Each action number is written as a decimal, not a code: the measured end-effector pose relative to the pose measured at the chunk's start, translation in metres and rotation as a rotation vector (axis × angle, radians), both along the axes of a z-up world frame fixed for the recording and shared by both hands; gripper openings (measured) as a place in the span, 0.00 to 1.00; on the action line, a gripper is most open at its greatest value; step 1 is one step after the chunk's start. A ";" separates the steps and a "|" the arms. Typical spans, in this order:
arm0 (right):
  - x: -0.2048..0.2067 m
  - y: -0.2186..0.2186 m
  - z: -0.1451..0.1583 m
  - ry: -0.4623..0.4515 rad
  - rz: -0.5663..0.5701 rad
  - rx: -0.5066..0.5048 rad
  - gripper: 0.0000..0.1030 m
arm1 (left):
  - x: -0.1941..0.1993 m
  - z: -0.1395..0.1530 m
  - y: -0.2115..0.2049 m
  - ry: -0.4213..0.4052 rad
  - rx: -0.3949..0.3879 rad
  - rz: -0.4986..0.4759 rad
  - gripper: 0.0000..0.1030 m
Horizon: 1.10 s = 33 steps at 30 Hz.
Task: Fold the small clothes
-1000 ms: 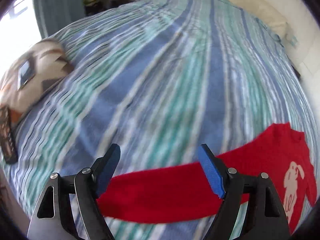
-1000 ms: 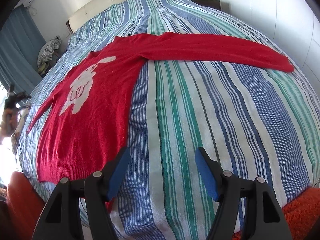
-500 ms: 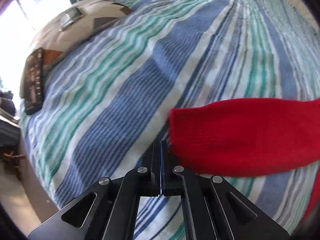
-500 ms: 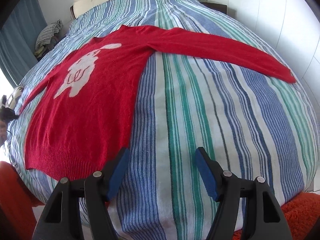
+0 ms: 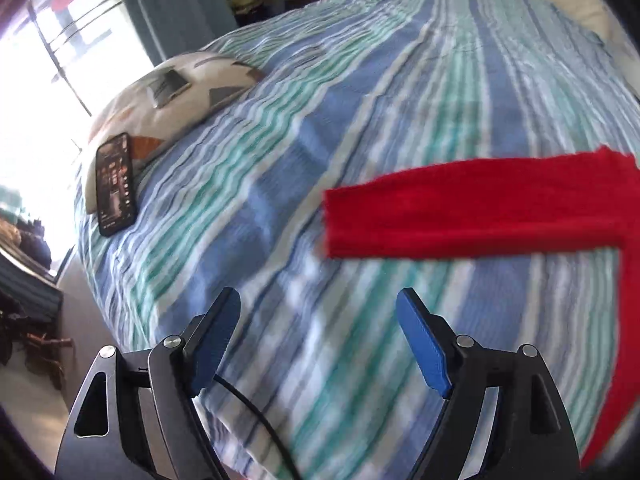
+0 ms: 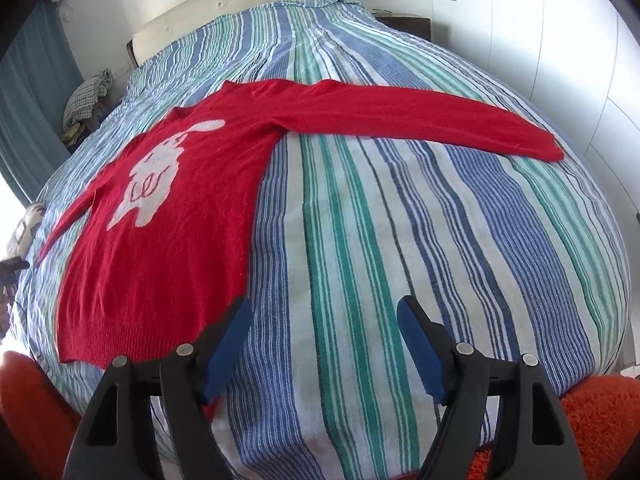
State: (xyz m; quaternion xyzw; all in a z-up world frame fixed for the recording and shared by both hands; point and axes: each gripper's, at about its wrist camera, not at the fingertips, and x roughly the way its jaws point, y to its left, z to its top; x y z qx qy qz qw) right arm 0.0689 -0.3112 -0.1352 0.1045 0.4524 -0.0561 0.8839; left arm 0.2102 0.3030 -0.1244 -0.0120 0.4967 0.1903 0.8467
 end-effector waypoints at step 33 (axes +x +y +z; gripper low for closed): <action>-0.009 -0.017 -0.006 0.004 -0.076 0.022 0.73 | -0.089 -0.052 -0.173 -0.003 -0.300 -0.219 0.90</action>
